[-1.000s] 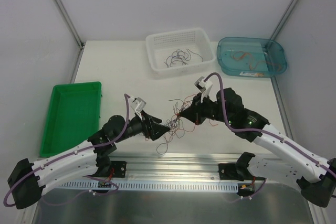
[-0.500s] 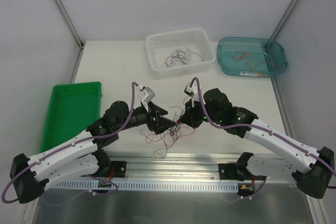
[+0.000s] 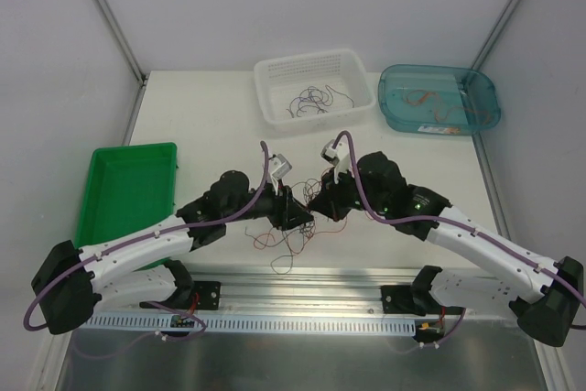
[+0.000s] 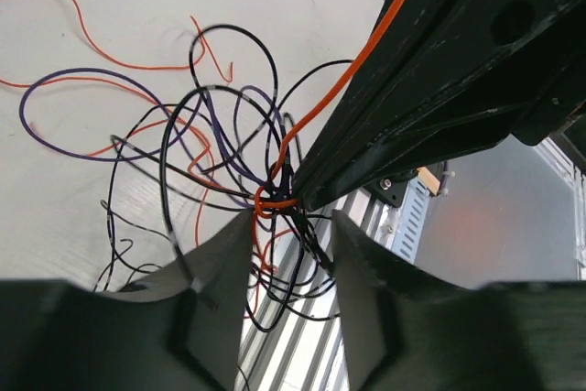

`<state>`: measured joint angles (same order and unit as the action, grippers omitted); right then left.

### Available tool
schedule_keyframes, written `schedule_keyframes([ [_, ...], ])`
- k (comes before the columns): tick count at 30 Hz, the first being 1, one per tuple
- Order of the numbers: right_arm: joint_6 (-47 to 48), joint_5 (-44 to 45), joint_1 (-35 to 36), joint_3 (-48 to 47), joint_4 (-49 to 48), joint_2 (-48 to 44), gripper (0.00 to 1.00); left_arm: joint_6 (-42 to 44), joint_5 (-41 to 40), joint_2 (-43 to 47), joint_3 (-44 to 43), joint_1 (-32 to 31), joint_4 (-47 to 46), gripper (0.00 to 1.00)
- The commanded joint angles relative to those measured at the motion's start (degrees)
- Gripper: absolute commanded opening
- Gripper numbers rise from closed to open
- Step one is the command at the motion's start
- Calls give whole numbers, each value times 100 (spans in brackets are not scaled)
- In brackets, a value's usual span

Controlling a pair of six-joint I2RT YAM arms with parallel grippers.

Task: Untangle the cables
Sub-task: Untie the cable.

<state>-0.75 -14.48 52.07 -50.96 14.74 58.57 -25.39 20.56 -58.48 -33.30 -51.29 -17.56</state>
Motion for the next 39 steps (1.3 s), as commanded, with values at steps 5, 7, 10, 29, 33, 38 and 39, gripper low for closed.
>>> schedule_keyframes([
  [5,-162,-64,92,7,-446,-29,1,-300,-411,161,280,13,-652,1],
  [7,-153,215,92,86,-402,-134,1,-431,-761,310,411,13,-643,0],
  [10,-144,769,75,174,-165,-363,1,-642,-1184,644,604,13,-538,0],
  [29,-295,975,206,325,-340,-786,13,-1012,-1704,856,509,13,297,0],
  [33,-4,754,470,-79,-341,-399,24,-1056,-1502,627,263,13,428,0],
  [38,339,482,567,-572,35,48,40,-1100,-1344,566,148,13,552,0],
  [39,426,499,602,-634,116,241,41,-1083,-1309,548,113,13,570,0],
])
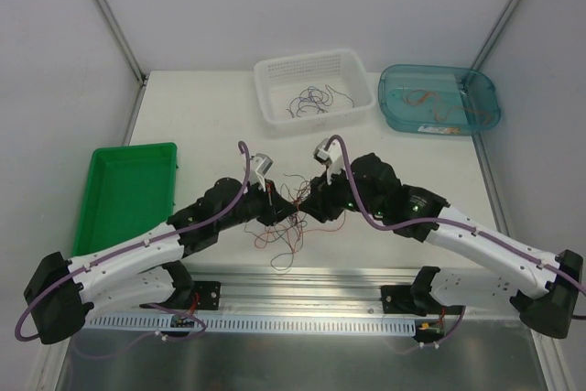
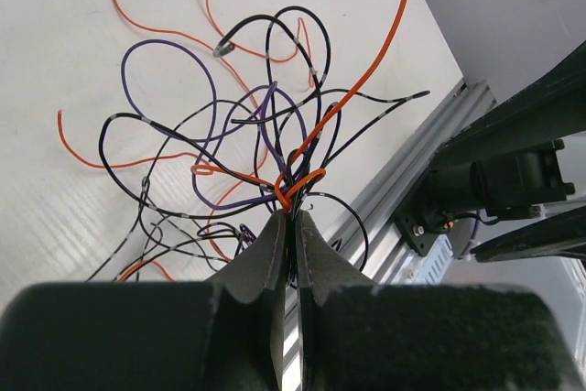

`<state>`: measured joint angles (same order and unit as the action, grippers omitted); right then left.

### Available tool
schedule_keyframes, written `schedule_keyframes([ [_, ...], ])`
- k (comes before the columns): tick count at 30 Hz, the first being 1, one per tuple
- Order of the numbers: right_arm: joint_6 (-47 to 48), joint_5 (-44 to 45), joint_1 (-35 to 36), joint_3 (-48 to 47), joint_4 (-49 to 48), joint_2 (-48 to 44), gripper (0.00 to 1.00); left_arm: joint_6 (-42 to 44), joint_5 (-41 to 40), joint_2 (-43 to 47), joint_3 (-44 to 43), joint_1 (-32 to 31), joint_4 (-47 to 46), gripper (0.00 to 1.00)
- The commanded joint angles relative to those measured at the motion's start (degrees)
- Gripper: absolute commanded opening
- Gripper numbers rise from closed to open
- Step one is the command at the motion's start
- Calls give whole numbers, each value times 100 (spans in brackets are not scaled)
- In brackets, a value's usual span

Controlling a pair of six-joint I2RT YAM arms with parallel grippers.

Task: Untangle the cables
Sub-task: Untie the cable.

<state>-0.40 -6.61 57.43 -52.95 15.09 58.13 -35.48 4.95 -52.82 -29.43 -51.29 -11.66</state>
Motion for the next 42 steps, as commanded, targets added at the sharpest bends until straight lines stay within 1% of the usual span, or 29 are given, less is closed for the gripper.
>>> schedule_keyframes([
  [1,409,-279,67,-462,116,365,41,-81,287,-27,-291,13,-3,0],
  [3,445,-262,67,-436,99,453,41,-55,383,-9,-318,5,6,0],
  [7,585,81,67,-418,187,550,41,-11,559,52,-344,13,41,0],
  [13,620,195,67,-444,143,673,40,77,805,61,-370,-4,59,0],
  [19,577,55,58,-418,91,823,35,138,771,131,-370,-22,59,0],
  [26,471,-68,67,-295,-50,893,23,244,814,131,-406,-39,59,0],
  [28,471,-103,67,-295,-68,911,21,270,841,131,-414,-48,59,0],
  [38,436,-323,58,-260,-164,1121,18,393,841,210,-406,-83,59,0],
  [40,436,-350,58,-269,-164,1139,15,393,832,210,-406,-83,59,0],
  [41,445,-332,67,-269,-156,1122,7,402,832,219,-406,-83,59,0],
  [42,445,-228,58,-251,-156,1096,2,402,815,219,-397,-83,59,0],
])
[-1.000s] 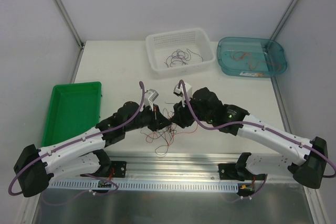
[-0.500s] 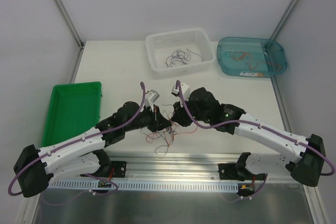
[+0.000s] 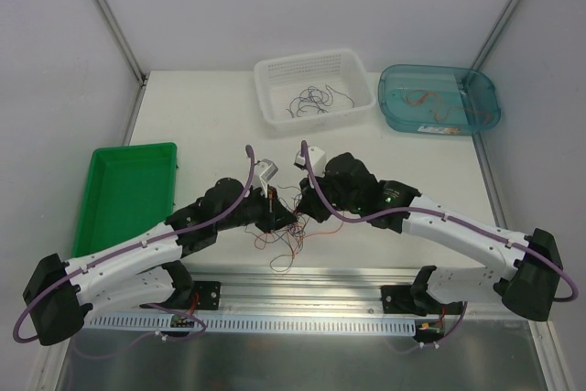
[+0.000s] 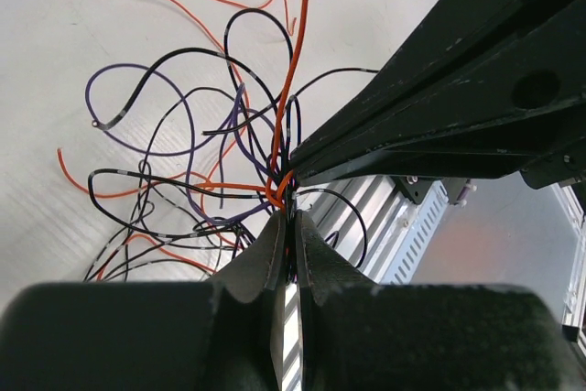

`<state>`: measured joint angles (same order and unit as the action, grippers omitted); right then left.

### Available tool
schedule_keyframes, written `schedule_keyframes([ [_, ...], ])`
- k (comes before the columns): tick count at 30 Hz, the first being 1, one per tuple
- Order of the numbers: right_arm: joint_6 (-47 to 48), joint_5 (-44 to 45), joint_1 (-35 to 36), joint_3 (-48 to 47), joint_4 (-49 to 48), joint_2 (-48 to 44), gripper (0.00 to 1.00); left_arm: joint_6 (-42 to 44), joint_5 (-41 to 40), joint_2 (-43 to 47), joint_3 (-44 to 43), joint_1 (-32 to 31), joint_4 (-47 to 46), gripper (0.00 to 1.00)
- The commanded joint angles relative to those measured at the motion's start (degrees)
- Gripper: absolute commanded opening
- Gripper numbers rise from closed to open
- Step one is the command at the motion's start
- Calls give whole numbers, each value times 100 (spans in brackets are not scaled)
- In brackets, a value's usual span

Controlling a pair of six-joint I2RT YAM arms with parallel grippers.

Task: Untangle the cables
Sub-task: Untie the cable.

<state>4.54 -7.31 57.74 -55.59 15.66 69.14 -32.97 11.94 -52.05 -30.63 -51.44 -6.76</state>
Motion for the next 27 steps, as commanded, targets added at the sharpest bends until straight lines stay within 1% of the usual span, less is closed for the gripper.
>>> schedule_keyframes([
  [1,-49,-96,27,31,-204,-41,1,151,89,151,-259,-68,-431,0],
  [5,-23,264,-16,-30,-2,-269,1,63,-16,195,-93,-68,-387,1],
  [8,-180,826,-209,74,112,-690,1,-86,-104,353,118,-68,-335,1],
  [9,-259,1141,-280,118,121,-953,1,-139,-139,397,189,-68,-326,1],
  [12,-436,1643,-535,391,130,-1324,1,-350,-192,704,443,-68,-299,0],
  [13,-610,1715,-587,444,130,-1499,1,-394,-210,784,496,-68,-299,0],
  [17,-936,1996,-641,672,95,-1641,1,-526,-245,1109,646,-68,-299,0],
  [20,-1042,1857,-641,769,-1,-1606,1,-526,-245,1110,620,-68,-299,0],
  [24,-973,849,-579,673,-344,-1615,1,-482,-263,952,532,-68,-299,0],
  [27,-745,320,-404,427,-240,-1492,1,-429,-315,767,436,-68,-299,0],
])
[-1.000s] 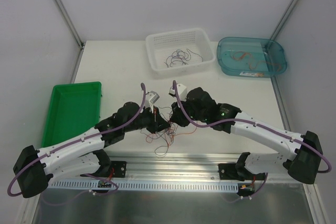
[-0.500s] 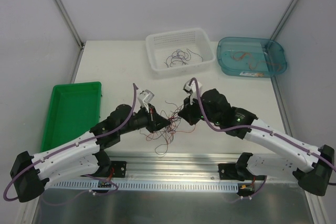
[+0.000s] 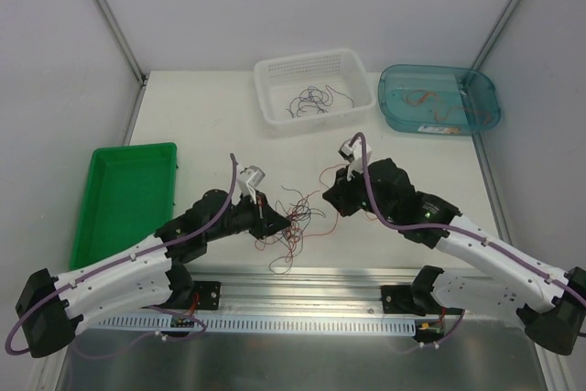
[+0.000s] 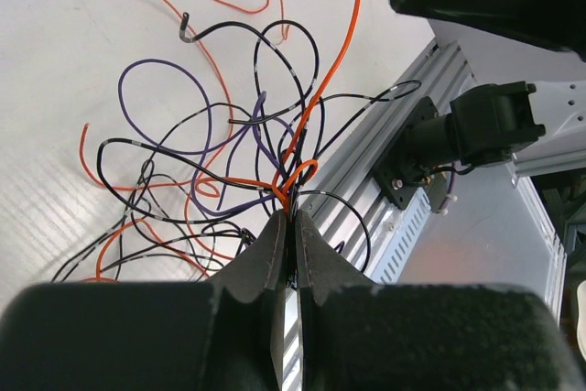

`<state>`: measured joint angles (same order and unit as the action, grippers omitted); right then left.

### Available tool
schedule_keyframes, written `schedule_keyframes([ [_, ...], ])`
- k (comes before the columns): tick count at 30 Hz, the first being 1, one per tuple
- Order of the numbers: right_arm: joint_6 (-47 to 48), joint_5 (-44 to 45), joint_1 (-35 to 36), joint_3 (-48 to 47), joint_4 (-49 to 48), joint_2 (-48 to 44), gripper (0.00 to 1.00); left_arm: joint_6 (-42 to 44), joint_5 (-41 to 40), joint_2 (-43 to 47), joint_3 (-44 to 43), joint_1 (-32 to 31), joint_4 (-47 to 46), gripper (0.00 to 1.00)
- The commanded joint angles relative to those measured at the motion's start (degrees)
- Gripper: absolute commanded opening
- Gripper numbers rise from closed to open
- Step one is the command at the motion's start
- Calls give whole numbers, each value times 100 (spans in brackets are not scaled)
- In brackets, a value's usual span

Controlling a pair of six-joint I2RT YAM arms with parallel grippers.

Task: Untangle the cables
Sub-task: Untie the cable.

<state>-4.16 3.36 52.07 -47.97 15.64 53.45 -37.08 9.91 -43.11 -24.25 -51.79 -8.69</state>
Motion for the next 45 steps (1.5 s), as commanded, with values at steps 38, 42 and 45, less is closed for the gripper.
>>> schedule_keyframes([
  [38,-14,-1072,453,-416,-385,1124,29,201,274,-338,-572,-33,-194,1],
  [42,-84,-1486,444,-319,-781,1194,29,219,371,-391,-546,-42,-361,1],
  [45,-128,-1653,453,-231,-1071,1168,29,236,459,-426,-528,-42,-502,1],
])
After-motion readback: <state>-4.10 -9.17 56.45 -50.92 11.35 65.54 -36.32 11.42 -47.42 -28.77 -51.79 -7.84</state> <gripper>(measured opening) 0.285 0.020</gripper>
